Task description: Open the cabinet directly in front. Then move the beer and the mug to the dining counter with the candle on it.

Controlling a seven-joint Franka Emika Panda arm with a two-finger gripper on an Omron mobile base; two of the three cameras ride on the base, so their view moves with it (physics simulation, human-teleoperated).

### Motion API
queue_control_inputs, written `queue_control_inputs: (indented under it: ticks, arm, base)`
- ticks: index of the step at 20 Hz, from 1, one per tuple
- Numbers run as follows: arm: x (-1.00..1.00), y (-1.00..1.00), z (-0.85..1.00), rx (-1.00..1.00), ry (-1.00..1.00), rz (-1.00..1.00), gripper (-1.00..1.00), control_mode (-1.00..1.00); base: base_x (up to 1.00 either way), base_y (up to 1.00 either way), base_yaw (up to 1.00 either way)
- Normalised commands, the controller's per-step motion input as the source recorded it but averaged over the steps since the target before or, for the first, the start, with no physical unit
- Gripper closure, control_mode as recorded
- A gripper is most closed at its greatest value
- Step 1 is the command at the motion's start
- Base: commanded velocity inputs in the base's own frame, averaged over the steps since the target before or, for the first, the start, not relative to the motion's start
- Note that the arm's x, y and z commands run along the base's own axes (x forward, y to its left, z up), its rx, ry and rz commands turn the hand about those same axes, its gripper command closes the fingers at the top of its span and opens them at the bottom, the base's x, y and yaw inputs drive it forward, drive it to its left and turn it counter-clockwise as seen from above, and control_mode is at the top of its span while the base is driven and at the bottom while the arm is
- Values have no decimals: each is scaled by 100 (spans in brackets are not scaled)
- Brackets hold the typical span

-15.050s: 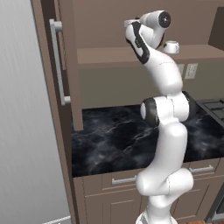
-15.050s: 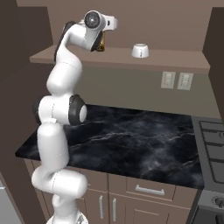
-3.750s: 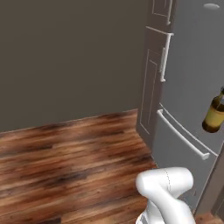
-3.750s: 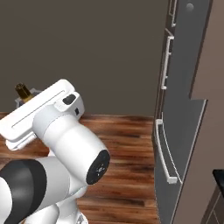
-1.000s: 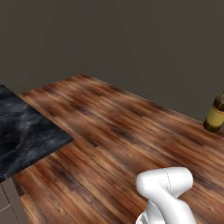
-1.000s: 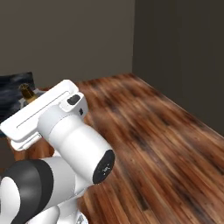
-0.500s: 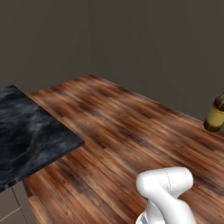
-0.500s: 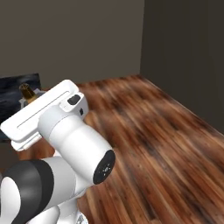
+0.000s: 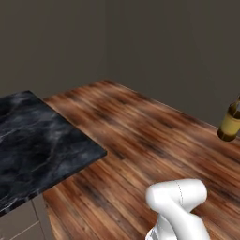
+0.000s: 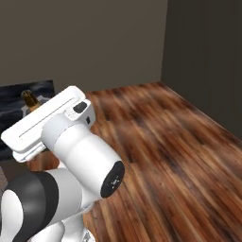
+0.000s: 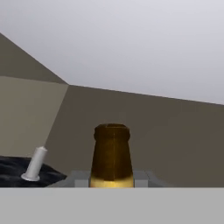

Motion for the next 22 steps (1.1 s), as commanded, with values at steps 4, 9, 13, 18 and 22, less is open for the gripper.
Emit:
queue_control_inputs:
  ticks: [4, 9, 13, 18, 22]
  arm:
    - [0, 0, 0, 0, 0, 0, 100, 100]
    - [0, 0, 0, 0, 0, 0, 100, 100]
    - [0, 0, 0, 0, 0, 0, 100, 100]
    - [0, 0, 0, 0, 0, 0, 100, 100]
    - [0, 0, 0, 0, 0, 0, 100, 100]
  base:
    - [-14, 42, 17]
    - [-12, 39, 23]
    - [-2, 36, 30]
    - [0, 39, 32]
    - [0, 38, 30]
